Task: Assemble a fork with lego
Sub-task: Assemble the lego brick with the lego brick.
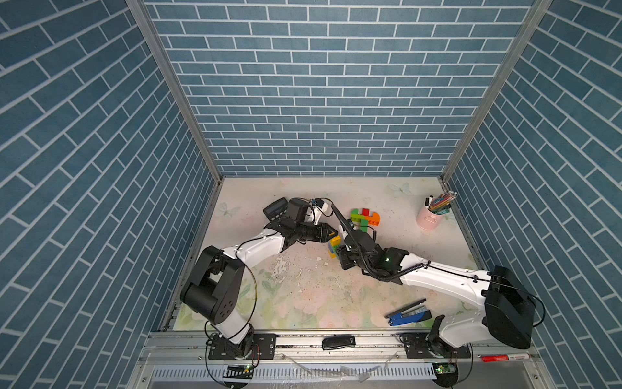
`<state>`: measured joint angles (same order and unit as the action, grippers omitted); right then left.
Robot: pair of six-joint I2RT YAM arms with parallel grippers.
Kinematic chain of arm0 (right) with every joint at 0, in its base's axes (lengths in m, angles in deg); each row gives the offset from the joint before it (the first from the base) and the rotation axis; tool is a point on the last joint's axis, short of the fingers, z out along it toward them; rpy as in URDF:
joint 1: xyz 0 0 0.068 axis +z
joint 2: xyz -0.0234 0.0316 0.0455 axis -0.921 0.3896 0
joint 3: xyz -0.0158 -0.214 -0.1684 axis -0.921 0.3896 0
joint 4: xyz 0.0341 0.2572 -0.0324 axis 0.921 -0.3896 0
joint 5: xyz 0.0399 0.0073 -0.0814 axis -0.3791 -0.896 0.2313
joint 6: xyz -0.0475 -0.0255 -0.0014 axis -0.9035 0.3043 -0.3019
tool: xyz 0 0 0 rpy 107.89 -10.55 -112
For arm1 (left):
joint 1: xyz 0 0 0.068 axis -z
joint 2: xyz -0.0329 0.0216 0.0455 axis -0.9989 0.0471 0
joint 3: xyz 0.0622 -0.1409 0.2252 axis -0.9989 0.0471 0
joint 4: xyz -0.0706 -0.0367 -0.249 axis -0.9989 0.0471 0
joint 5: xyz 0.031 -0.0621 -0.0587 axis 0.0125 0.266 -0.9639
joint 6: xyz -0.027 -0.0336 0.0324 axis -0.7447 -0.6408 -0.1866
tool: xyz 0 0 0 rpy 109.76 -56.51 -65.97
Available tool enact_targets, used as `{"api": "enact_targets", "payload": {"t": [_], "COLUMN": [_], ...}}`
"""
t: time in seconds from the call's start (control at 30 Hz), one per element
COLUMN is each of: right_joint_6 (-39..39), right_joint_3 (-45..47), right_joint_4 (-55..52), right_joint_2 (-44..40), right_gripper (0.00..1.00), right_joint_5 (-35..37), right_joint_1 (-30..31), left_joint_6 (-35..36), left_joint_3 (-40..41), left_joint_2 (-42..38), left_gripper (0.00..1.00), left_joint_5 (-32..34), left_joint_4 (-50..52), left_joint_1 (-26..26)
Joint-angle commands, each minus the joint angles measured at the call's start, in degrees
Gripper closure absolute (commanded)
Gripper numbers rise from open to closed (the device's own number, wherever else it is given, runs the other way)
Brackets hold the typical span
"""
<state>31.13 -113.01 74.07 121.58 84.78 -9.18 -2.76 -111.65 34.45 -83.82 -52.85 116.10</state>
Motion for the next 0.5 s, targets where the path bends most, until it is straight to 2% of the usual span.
{"api": "enact_targets", "payload": {"t": [0.0,0.47], "right_joint_6": [-1.2,-1.2], "right_joint_3": [-1.7,-1.1], "right_joint_4": [-1.5,-3.1], "right_joint_2": [1.0,2.3], "right_gripper": [1.00,1.00], "right_joint_5": [1.3,3.0], "right_joint_1": [0.4,0.6], "left_joint_6": [0.6,0.7], "left_joint_3": [0.6,0.7], "left_joint_2": [-1.0,-1.6], "left_gripper": [0.65,0.65], "left_joint_5": [0.7,1.6], "left_joint_4": [0.9,2.0], "left_joint_1": [0.2,0.2]}}
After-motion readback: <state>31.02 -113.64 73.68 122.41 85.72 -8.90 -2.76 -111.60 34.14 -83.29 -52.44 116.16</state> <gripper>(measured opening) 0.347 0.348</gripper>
